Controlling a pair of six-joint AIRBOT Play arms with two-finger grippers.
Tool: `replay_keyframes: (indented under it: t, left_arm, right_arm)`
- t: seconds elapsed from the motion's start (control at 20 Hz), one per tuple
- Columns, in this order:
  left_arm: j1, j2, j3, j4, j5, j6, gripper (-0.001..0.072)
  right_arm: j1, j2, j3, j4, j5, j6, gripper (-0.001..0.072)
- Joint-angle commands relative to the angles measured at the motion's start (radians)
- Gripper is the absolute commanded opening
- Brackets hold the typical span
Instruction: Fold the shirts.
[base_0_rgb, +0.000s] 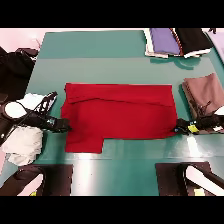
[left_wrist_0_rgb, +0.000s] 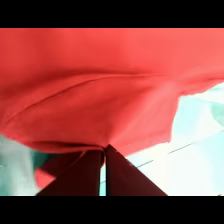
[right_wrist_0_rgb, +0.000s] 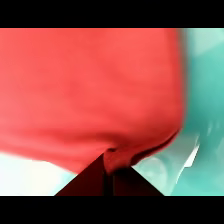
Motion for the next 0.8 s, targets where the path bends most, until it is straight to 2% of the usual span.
replay_keyframes:
  t: [0.0,0.15,0.25,0.35,0.5,0.75]
  left_arm:
    - [0.0,0.061,0.019,0.061,-0.114,-0.011,0.003]
    - [0.0,0.121,0.021,0.046,-0.225,-0.039,0.003]
    - [0.0,0.137,0.024,0.047,-0.248,-0.052,0.003]
    - [0.0,0.134,0.038,0.058,-0.167,-0.048,0.003]
    - [0.0,0.077,0.107,0.135,0.023,-0.037,0.003]
    - [0.0,-0.24,0.313,0.172,0.208,0.016,0.003]
  right_arm:
    - [0.047,0.114,0.06,-0.115,0.116,0.002,0.0017]
    - [0.047,0.246,0.094,-0.208,0.192,0.005,0.0017]
    - [0.047,0.309,0.105,-0.221,0.163,0.005,0.0016]
    - [0.047,0.312,0.13,-0.203,0.116,0.005,0.0016]
    - [0.048,0.207,0.213,-0.195,0.076,0.005,0.0015]
    - [0.066,-0.081,0.418,-0.102,0.006,0.014,0.0016]
